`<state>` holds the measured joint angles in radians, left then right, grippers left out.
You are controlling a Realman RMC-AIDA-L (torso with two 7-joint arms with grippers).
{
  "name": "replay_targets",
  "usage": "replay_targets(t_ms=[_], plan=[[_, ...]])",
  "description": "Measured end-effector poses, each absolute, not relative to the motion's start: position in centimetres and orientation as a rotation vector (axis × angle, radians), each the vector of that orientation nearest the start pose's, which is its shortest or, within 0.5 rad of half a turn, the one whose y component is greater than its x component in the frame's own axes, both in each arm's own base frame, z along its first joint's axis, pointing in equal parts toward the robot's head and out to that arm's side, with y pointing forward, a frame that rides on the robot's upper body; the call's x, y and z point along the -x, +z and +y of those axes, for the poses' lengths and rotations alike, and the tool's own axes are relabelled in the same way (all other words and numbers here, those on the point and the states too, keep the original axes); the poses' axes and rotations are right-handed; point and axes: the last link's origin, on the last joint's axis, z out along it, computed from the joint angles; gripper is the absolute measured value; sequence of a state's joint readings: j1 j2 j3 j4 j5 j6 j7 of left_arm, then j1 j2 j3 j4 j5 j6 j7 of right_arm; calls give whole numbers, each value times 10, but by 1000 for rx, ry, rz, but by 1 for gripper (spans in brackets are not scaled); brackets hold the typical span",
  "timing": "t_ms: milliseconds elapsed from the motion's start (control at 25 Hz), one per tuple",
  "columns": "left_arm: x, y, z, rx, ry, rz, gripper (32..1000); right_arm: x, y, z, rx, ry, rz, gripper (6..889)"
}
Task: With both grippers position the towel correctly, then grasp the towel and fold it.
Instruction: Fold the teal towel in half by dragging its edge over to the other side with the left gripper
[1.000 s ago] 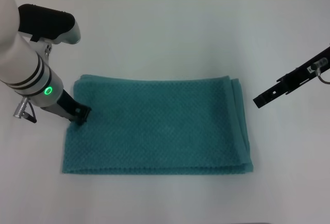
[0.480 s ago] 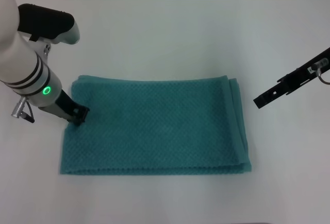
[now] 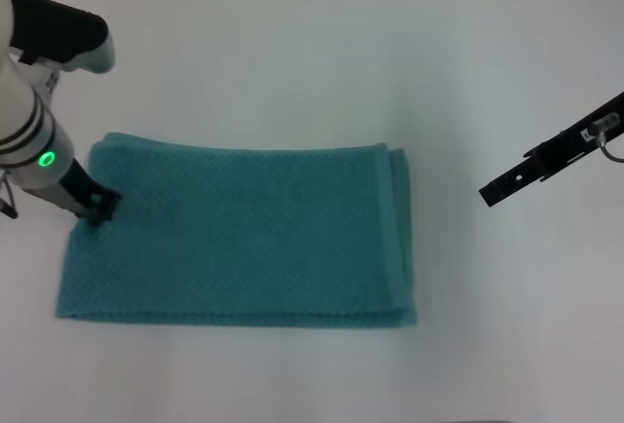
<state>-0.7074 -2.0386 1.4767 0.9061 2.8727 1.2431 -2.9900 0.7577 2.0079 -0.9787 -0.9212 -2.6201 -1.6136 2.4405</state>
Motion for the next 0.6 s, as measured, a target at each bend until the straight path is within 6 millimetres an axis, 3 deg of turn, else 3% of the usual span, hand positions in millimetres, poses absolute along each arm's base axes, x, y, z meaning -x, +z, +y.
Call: replay_targets(t_ms=[320, 600], plan=[[284, 15, 389, 1970, 737, -1275, 98, -235, 28, 376, 2546, -402, 1368, 874], [274, 16, 389, 1989, 759, -1270, 116, -236, 26, 375, 2547, -404, 1374, 874]])
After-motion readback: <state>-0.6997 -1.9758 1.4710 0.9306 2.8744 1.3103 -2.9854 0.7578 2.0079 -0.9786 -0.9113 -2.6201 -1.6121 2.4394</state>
